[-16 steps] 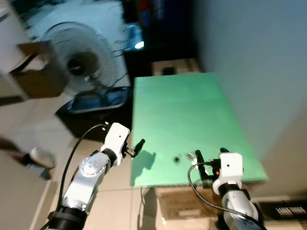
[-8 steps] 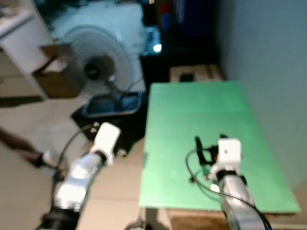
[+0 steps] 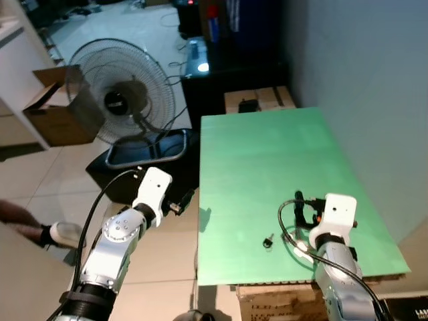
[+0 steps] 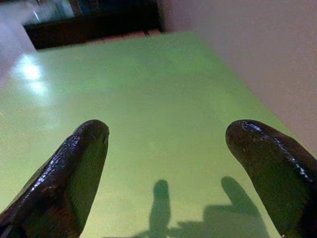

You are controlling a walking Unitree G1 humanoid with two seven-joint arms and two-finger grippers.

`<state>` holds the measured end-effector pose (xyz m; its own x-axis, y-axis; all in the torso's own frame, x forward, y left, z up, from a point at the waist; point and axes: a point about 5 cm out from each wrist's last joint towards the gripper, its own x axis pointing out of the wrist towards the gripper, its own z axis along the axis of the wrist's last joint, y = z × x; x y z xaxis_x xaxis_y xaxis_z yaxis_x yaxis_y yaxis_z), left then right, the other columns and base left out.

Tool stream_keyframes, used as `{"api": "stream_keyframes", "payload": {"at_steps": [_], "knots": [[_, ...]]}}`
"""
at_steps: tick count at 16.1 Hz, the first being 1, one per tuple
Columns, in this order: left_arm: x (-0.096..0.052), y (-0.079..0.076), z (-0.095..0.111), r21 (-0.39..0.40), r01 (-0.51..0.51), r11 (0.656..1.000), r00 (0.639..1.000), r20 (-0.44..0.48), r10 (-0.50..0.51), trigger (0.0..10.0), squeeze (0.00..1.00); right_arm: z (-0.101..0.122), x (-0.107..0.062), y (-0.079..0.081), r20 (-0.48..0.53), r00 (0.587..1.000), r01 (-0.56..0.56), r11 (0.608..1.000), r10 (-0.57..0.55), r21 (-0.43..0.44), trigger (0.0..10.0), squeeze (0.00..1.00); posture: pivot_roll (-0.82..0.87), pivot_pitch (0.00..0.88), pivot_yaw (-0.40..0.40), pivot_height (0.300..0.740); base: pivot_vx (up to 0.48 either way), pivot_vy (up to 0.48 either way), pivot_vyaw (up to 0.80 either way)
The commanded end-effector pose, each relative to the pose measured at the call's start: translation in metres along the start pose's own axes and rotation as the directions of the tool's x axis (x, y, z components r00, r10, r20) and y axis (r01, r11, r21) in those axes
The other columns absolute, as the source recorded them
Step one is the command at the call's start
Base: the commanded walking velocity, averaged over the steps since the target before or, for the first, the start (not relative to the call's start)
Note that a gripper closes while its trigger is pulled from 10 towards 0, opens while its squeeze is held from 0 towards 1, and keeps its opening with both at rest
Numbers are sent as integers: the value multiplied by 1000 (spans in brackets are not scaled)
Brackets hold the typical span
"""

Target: Hang keys on a hook

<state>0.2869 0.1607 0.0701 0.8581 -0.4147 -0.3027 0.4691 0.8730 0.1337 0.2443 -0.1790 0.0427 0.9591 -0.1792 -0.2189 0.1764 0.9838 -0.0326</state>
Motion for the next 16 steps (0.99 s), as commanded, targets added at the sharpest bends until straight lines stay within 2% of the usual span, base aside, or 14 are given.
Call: {"api": "stream_keyframes", "payload": {"at_steps": [1,4,5,8,10,12,15,16], "knots": [[-2,8,0,-1,-13,1000,1000,-10,13,10000,0,-4,3,3,-25,1000,9,1000,-9,5,10000,0,-87,0,188,727,0,0,0],[-3,11,1,5,-10,1000,1000,-11,10,10000,0,-19,8,5,-76,997,32,999,-32,-2,10000,0,-74,0,196,727,0,0,0],[-5,12,2,5,-11,1000,1000,-11,11,10000,0,-24,10,11,-93,996,1,1000,0,9,10000,0,-69,0,199,727,0,0,0],[-16,13,3,-1,-25,1000,1000,-4,25,10000,0,-29,12,27,-84,989,-125,990,120,-61,10000,0,-30,0,192,727,0,0,0],[-28,13,1,0,-26,1000,999,-20,26,10000,0,-38,7,29,-116,982,-158,982,147,-100,10000,0,-5,0,187,727,0,0,0],[-37,15,-2,1,-31,1000,999,-38,31,10000,0,-47,2,27,-138,982,-144,984,129,-104,10000,0,5,22,191,727,0,0,0],[-46,18,-2,10,-29,1000,998,-59,30,10000,0,-59,-5,36,-156,980,-141,987,128,-79,10000,0,19,49,220,727,0,0,0],[-51,21,3,24,-26,999,997,-65,28,10000,0,-61,-9,43,-148,979,-149,987,139,-62,10000,0,31,62,239,727,0,0,0]]}}
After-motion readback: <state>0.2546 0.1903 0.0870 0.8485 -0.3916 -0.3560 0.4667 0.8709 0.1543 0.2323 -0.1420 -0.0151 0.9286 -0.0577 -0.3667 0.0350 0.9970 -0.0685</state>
